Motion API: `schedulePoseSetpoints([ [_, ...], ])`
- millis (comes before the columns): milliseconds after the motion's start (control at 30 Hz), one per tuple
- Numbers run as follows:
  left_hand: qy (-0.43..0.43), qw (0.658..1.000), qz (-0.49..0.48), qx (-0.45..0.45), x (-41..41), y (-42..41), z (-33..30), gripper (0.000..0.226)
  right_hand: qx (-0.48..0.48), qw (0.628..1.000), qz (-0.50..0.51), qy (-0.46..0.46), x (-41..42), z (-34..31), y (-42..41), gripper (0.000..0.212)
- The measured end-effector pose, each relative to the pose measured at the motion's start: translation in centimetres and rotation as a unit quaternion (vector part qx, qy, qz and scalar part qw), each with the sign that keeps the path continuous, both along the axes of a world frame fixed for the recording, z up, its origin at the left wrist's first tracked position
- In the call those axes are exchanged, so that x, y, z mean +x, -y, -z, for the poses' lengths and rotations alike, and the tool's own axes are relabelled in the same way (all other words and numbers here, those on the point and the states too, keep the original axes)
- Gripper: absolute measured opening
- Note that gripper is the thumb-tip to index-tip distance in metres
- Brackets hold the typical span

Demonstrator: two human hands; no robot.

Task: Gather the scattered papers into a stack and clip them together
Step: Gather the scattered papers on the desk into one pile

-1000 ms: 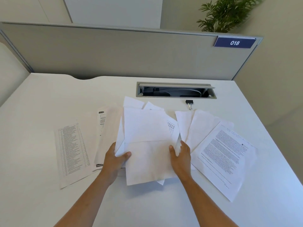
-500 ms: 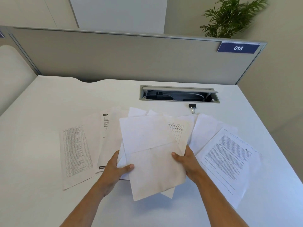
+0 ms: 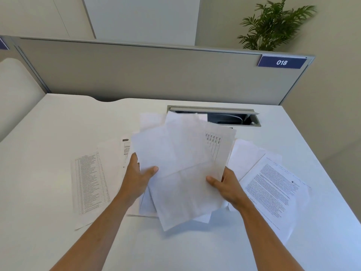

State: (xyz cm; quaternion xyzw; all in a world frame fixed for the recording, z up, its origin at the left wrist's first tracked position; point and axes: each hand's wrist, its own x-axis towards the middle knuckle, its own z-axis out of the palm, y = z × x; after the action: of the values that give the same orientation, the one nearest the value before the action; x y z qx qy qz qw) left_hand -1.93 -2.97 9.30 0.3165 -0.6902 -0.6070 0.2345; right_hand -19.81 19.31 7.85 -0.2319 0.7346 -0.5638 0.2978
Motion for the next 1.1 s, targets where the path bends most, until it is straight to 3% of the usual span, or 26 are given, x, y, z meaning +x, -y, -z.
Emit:
schedulePoseSetpoints([
  [167, -0.077, 0.994, -0.044, -0.068, -1.2, -0.8, -2.9, 0.058, -0.044, 0.996, 0.055, -0.061, -1.0, -3.2, 0.4, 0.021],
  [400, -0.094, 0.984, -0.044, -0.143, -1.5, -1.4, -3.5, 0.059, -0.102, 0.990, 0.057, -0.077, -1.0, -5.0, 1.1, 0.042],
  [500, -0.092, 0.990, -0.041, -0.100, -1.8, -3.5, -3.1, 0.056, -0.101, 0.990, 0.072, -0.059, 0.2, -4.1, 1.6, 0.046],
  [600, -0.095, 0.981, -0.089, -0.141, -2.2, -4.8, -2.5, 0.061, -0.104, 0.987, 0.111, -0.050, 1.5, -3.3, 2.1, 0.039],
  [700, -0.108, 0.983, -0.108, -0.101, -2.5, -4.7, -2.4, 0.058, -0.119, 0.981, 0.141, -0.062, 2.0, -3.6, 2.4, 0.035],
  [900, -0.148, 0.973, -0.125, -0.128, -2.3, -4.5, -3.6, 0.060, -0.138, 0.972, 0.155, -0.111, 1.7, -4.6, 2.0, 0.043],
  [1000, -0.111, 0.984, -0.125, -0.065, -1.5, -4.9, -1.6, 0.052, -0.109, 0.979, 0.150, -0.081, 2.1, -2.5, 1.1, 0.054],
  [1100, -0.091, 0.989, -0.112, -0.025, -1.0, -6.0, 0.0, 0.048, -0.080, 0.983, 0.155, -0.060, 2.9, -0.5, 0.7, 0.049],
])
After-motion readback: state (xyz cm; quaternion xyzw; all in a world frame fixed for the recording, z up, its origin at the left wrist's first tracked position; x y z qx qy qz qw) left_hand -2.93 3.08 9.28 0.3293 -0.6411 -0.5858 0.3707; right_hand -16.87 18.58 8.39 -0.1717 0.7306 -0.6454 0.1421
